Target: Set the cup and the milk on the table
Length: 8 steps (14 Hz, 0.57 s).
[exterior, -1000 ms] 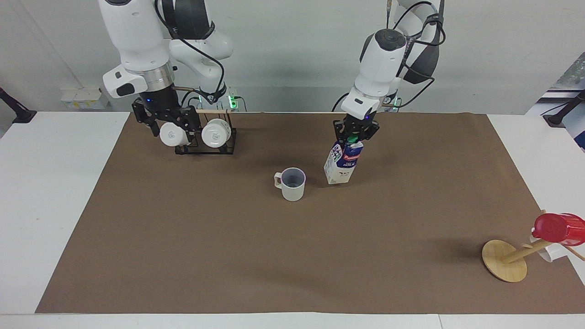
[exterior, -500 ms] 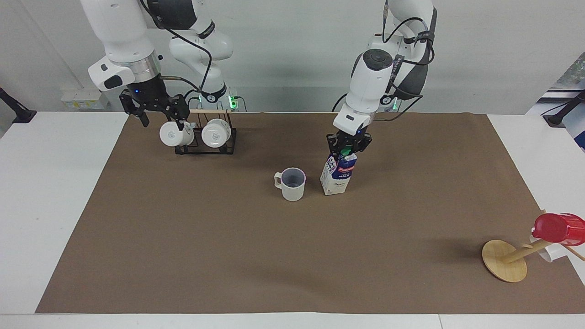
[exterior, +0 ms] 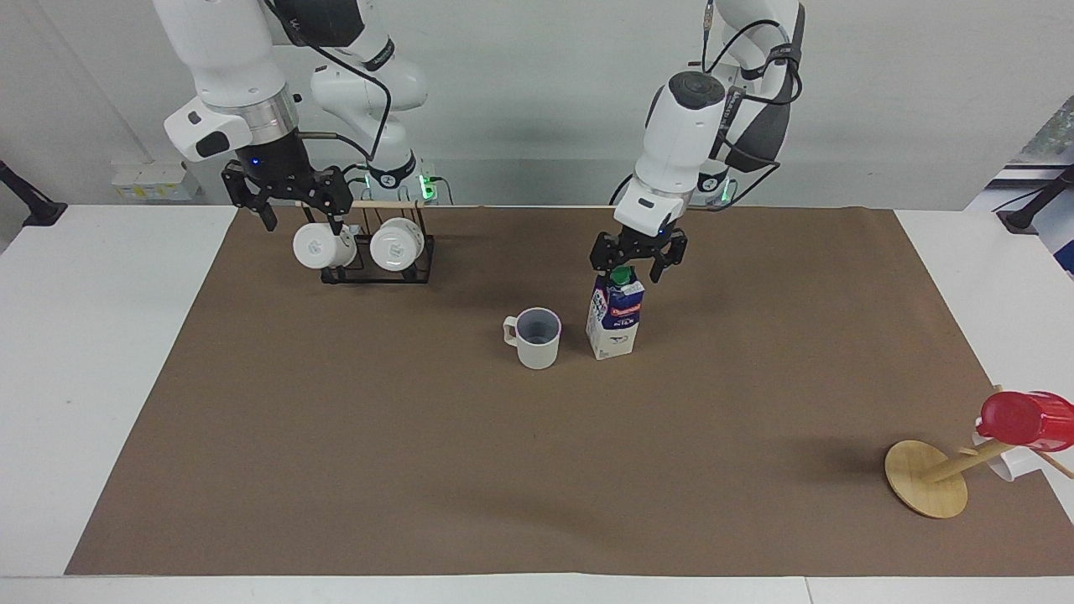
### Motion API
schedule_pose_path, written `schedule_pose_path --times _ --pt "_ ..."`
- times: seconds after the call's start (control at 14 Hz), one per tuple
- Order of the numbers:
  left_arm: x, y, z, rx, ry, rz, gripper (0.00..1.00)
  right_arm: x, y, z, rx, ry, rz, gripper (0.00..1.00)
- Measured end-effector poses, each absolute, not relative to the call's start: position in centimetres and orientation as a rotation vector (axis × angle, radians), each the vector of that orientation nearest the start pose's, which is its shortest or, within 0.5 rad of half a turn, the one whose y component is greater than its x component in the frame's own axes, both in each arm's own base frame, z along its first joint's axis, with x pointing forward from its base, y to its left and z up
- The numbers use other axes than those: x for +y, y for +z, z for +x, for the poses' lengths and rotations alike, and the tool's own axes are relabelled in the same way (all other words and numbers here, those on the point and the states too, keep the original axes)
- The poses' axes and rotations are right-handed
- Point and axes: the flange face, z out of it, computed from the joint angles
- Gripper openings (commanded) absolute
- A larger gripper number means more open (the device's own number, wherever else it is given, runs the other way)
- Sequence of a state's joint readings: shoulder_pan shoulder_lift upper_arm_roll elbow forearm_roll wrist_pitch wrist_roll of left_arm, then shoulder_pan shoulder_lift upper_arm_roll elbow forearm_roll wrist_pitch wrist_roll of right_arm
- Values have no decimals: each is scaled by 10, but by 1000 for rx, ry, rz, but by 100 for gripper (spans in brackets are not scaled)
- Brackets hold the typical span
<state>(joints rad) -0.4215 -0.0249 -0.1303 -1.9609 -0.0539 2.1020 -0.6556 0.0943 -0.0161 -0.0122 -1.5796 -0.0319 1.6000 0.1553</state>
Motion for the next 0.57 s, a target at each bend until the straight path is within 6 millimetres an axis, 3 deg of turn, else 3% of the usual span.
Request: schedule_pose_path --times 0.21,0.43,0.57 --pt "-258 555 482 -131 -170 -3235 100 42 632 551 114 -62 -3164 100" --pt "-171 591 510 -110 -221 -3218 100 41 632 551 120 -61 -3163 100" --pt "-119 601 523 -88 -225 -3203 100 38 632 551 126 -60 -3163 100"
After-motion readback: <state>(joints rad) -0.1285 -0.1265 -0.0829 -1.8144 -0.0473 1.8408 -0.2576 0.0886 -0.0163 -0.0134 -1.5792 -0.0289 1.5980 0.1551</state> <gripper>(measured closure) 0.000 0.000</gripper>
